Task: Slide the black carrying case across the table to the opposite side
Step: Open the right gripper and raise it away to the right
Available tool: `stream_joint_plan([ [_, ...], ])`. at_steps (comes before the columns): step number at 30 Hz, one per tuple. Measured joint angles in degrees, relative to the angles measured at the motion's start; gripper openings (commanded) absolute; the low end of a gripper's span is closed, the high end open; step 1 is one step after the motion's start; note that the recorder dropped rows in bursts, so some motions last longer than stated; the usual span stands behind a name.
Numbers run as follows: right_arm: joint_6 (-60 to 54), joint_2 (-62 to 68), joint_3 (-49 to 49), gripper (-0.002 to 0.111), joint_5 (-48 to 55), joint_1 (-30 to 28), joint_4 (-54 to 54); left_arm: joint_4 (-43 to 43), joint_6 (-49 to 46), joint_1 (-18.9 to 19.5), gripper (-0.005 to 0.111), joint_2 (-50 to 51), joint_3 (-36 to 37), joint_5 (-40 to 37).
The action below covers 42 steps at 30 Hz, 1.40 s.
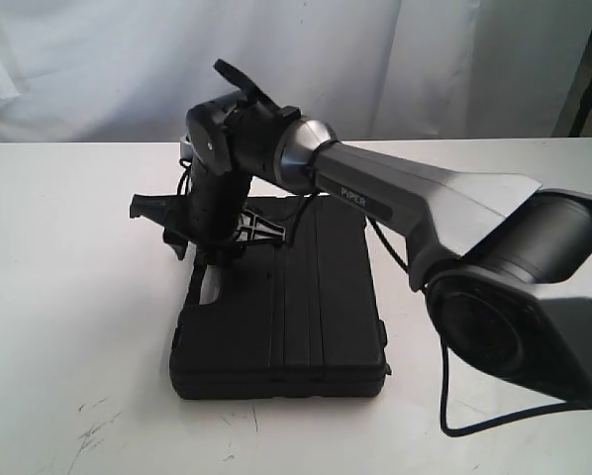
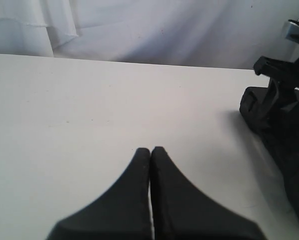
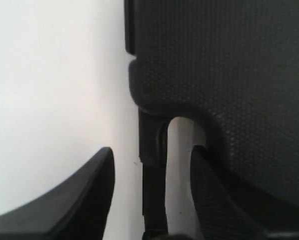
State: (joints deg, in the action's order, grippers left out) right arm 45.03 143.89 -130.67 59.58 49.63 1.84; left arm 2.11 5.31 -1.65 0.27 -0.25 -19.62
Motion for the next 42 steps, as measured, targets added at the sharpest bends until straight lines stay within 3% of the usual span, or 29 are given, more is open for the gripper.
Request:
stream_joint_plan([
  [4, -6.6, -2.6, -2.4, 0.0, 6.0, -2.3, -1.8, 0.0, 0.0, 0.0, 0.0, 0.0, 0.0, 0.0],
  [12, -23.0, -12.3, -2.4, 0.0, 7.9, -2.9, -5.2, 0.0, 0.0, 0.0, 0.0, 0.0, 0.0, 0.0],
  [21, -26.0, -27.2, 3.9, 0.0, 7.4, 0.7, -7.8, 0.0, 0.0, 0.0, 0.0, 0.0, 0.0, 0.0],
  [27, -25.5, -37.3, 17.9, 0.0, 1.5, 1.2, -10.9, 0.0, 0.0, 0.0, 0.0, 0.0, 0.0, 0.0],
  [33, -25.4, -51.9, 38.4, 0.0, -12.2, 1.4, -11.0, 0.0, 0.0, 0.0, 0.0, 0.0, 0.0, 0.0],
  [42, -24.5, -70.1, 63.1, 0.0, -24.8, 1.5, -10.9, 0.0, 0.0, 0.0, 0.0, 0.0, 0.0, 0.0],
])
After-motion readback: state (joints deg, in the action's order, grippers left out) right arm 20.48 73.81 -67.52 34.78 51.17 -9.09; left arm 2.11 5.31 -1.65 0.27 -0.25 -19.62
